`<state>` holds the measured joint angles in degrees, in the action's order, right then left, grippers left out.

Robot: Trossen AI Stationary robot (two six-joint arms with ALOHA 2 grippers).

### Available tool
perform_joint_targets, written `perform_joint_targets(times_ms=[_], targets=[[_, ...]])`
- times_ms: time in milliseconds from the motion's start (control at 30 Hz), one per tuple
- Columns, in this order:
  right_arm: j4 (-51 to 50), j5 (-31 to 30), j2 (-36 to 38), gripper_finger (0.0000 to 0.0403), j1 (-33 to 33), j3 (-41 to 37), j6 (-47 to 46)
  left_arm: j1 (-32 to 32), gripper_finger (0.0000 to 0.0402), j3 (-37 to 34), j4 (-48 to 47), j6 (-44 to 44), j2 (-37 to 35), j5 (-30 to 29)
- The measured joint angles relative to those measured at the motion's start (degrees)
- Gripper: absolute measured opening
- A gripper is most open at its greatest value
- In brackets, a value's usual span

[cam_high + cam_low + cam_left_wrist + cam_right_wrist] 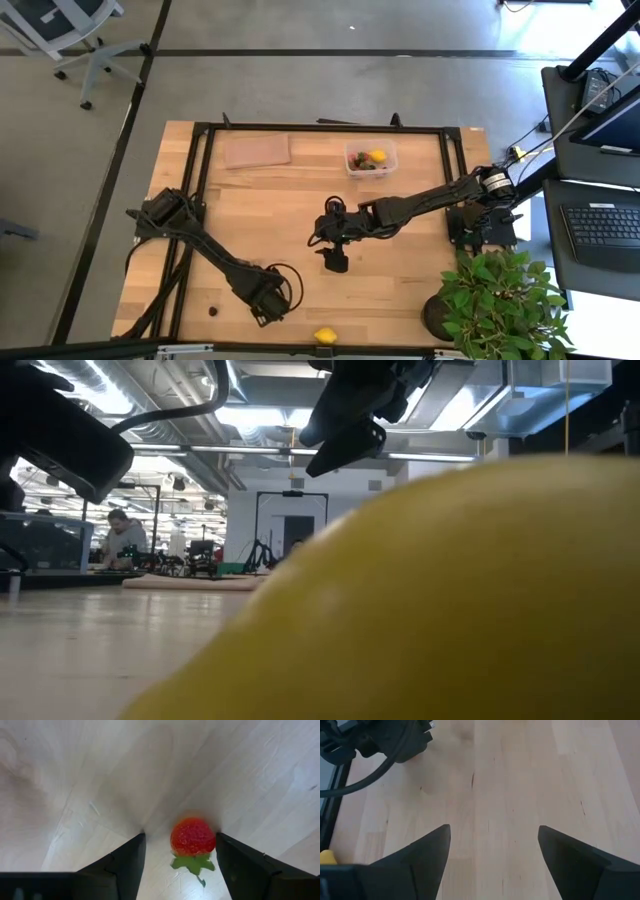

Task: Pick and placing Produce into tupperware
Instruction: Put the strawberry into the transparent bin

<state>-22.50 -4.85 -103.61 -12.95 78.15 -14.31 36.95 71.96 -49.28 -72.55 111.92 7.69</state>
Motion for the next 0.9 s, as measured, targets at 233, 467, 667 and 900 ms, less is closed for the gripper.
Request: perform_joint_targets(times_ms=[233,467,667,900], targets=[[-0.02,-0.02,0.02,0.0303,0.00,0.00,0.00,-0.02,0.0169,-0.02,0.14,0.07,0.03,-0.32],[-0.03,-0.03,0.04,0.0303,0.00,0.00,-0.06,-0.02,0.0105,-0.02,0.29,1.12,0.04,-0.62],[-0.25,-0.02,0.06,0.0303,0.22,0.00,-10.93,-0.11,0.0104,0.21,0.11,3.85,-0.34,-1.27],[-2.86,2.60,0.07,0.0303,1.46,0.02,-29.17,-2.89,0.0106,0.37,-5.57,9.60,-9.06,-11.08]])
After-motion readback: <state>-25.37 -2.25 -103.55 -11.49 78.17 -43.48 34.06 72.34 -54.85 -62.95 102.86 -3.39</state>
